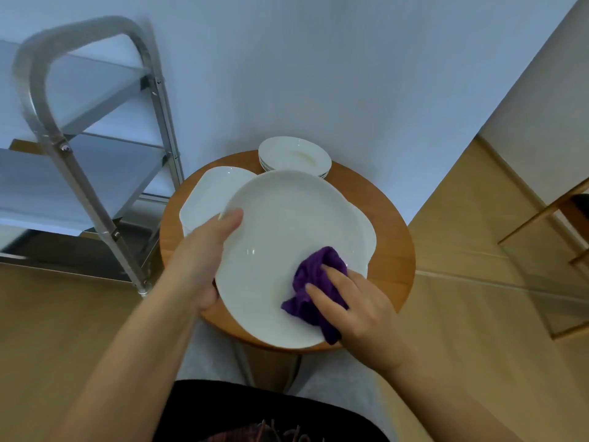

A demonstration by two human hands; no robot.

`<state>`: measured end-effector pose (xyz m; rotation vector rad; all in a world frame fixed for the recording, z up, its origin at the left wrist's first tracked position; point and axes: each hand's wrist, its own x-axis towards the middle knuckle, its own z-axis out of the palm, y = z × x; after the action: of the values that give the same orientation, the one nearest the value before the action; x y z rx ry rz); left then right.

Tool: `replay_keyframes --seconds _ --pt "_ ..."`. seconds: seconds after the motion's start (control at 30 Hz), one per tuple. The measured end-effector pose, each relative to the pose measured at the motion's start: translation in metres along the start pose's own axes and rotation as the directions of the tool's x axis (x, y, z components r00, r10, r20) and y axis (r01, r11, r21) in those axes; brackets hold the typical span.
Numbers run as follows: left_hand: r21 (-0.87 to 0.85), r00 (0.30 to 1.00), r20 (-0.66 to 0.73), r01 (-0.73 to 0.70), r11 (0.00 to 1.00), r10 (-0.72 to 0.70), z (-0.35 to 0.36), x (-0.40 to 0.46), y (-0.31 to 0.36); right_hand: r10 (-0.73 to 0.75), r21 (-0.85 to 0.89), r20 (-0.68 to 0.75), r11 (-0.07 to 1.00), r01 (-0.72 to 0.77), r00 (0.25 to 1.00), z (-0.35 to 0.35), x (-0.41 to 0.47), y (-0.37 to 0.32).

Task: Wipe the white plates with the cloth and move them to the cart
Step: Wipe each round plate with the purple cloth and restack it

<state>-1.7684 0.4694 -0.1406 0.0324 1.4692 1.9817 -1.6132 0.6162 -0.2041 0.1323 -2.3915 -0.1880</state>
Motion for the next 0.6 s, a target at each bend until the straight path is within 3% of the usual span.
replay_keyframes --seconds 0.07,0.13,0.2,0.33,0.43,0.6 --pt "0.048 1.0 0.016 0.024 0.999 -0.025 0.0 0.004 0.012 -0.026 -0.013 0.026 1.0 0.026 0.999 -0.005 -0.002 0.007" --pt "-0.049 0.999 -0.046 0.021 0.999 -0.024 0.006 0.004 0.005 0.01 -0.028 0.038 1.0 -0.009 0.999 -0.006 0.003 0.005" --pt "-0.107 0.987 -0.159 -0.055 0.993 0.038 0.022 -0.004 -0.021 0.083 -0.052 0.025 0.995 -0.082 0.996 -0.004 0.014 -0.003" --pt "-0.227 0.964 -0.229 -0.191 0.955 0.138 0.046 -0.022 -0.064 0.23 0.003 -0.006 0.973 -0.23 0.973 0.004 0.028 -0.023" --pt "-0.229 0.967 -0.235 -0.157 0.961 0.101 0.033 -0.011 -0.053 0.122 0.022 -0.004 0.992 -0.122 0.993 0.004 0.02 -0.024" --pt "0.069 0.998 -0.043 -0.041 0.997 0.044 0.006 0.017 -0.012 -0.057 -0.035 0.067 0.998 0.059 0.996 -0.006 0.009 0.017"
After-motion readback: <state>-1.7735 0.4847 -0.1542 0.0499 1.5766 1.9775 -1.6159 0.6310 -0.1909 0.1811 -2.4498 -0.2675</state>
